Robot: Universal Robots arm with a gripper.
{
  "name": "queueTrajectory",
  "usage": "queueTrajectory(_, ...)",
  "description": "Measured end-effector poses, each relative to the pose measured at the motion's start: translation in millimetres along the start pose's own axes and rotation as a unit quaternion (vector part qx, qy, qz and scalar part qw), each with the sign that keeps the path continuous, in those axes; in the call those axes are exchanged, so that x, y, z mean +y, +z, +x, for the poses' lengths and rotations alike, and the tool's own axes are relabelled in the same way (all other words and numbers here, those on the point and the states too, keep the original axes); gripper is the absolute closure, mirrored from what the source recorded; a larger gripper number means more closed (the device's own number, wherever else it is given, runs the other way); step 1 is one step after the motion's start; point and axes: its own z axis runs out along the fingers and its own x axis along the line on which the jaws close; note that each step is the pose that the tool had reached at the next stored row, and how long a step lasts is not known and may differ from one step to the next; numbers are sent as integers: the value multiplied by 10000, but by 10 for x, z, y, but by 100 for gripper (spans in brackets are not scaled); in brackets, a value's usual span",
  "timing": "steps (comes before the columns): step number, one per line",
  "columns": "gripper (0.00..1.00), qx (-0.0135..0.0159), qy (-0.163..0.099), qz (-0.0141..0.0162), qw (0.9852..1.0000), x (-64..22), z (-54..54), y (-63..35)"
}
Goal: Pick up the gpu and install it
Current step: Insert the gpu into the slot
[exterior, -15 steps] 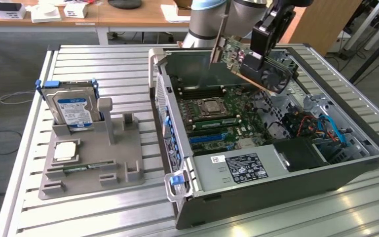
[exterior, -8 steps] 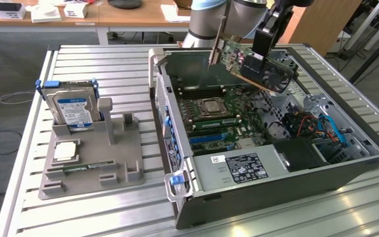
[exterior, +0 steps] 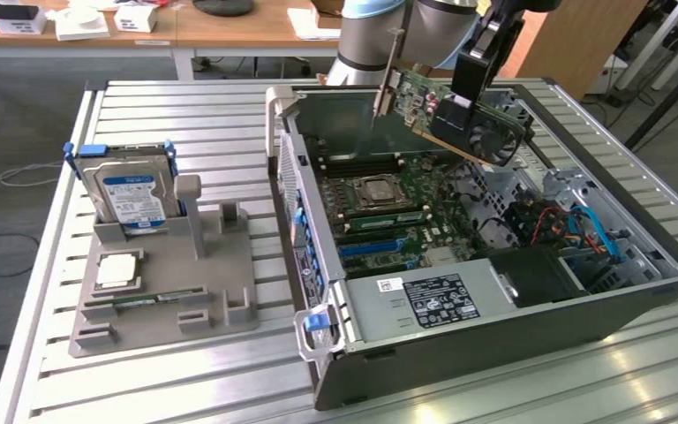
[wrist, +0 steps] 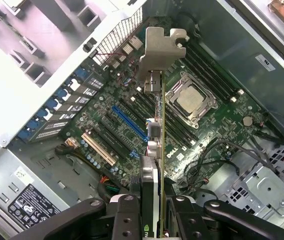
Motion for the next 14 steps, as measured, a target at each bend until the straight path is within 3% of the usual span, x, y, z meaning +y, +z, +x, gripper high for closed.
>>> queueTrajectory(8, 73, 6, -491, 12, 9988, 0, 0, 4)
queueTrajectory(14, 73, 14, -1036, 25, 9946, 0, 0, 9)
